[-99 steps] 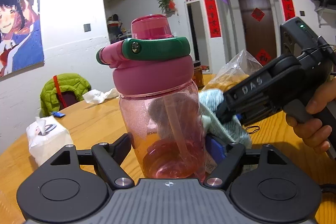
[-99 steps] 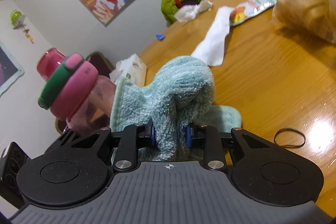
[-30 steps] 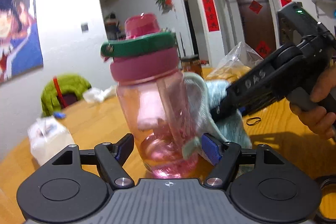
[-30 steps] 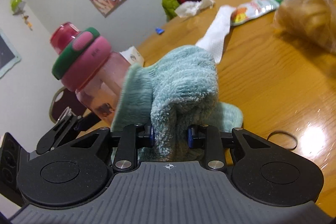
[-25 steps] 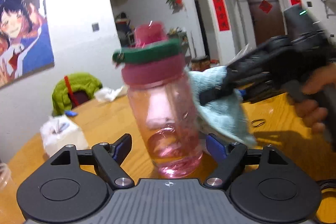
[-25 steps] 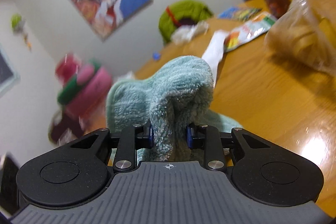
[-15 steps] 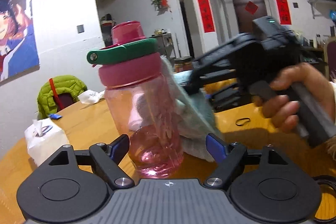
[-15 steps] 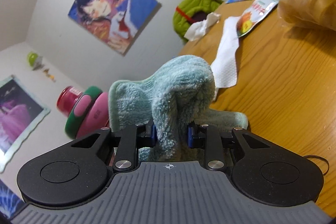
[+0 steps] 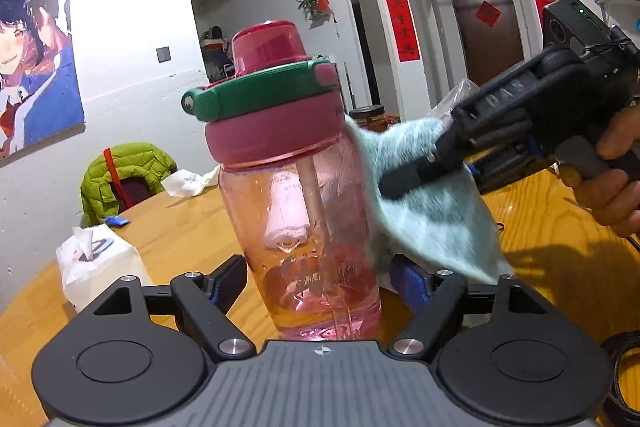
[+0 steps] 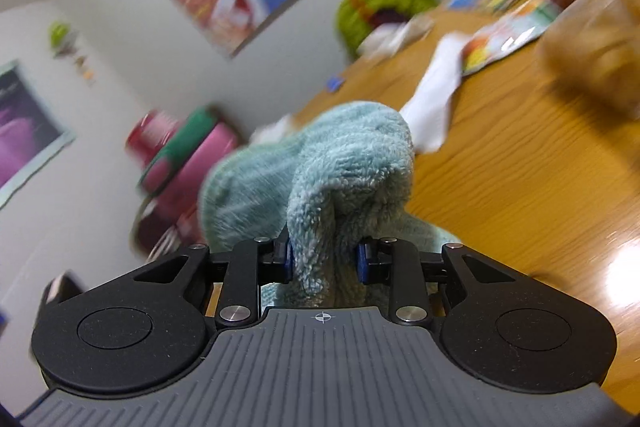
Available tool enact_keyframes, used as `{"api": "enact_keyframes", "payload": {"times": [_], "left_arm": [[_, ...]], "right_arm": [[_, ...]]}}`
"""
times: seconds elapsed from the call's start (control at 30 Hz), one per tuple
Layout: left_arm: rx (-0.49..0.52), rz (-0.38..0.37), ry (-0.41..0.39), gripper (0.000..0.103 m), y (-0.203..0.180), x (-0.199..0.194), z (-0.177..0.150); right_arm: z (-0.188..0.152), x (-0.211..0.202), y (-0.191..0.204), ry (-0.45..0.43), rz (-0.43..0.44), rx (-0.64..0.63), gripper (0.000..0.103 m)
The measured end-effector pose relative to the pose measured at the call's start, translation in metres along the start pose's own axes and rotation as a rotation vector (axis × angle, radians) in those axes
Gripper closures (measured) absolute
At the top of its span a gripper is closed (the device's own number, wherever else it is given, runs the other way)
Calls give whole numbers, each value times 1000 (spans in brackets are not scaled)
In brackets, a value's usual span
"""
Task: Clean container
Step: 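Hold the bottle with the left gripper while the right gripper wipes its side and base with the towel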
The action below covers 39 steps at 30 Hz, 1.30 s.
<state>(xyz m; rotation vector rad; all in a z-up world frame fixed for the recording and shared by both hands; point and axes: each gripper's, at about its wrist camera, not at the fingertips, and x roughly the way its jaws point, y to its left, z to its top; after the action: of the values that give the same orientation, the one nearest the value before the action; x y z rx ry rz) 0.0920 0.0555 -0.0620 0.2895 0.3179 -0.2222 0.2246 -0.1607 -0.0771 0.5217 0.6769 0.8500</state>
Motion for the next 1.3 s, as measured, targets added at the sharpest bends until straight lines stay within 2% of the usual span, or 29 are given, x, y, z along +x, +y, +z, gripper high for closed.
{"api": "enact_keyframes", "payload": {"times": [0.07,0.13,0.2,0.27,0.4,0.57,0.73,0.77,0.83,0.9,0.97,1.03,1.3], "left_arm": [[2,4,1,20,-1,5,0],[-2,8,1,22,0,8,0],[-16,2,-1,25,2,6,0],[-33,-7,-4,28,5,3,-1],[-21,-18,-1,28,2,-3,-2],[-62,-54,4,28,8,-8,0],[13,-8,15,28,-4,-2,-4],[10,-11,14,28,-4,-3,-4],[6,-16,13,28,-3,-3,-5],[13,-19,12,28,-4,-4,-4],[18,-24,11,27,-5,-4,-4],[20,-30,9,27,-5,-4,-4],[12,-35,13,27,-2,-4,-3]], "right_arm": [[-1,-2,-3,-70,-6,39,72],[-1,4,-5,-89,5,75,72],[-1,19,-7,-28,54,104,73],[-2,21,-4,-6,43,82,73],[-2,4,0,41,123,62,72],[-4,-4,12,54,92,-4,72],[-6,6,11,51,22,-13,72],[-7,7,12,45,7,-19,72],[-6,-3,16,-17,44,-22,73],[-3,-20,20,-114,147,-16,74],[-2,-30,21,-165,194,-7,74],[-3,-21,16,-105,141,9,73],[-11,8,17,60,-65,-69,73]]}}
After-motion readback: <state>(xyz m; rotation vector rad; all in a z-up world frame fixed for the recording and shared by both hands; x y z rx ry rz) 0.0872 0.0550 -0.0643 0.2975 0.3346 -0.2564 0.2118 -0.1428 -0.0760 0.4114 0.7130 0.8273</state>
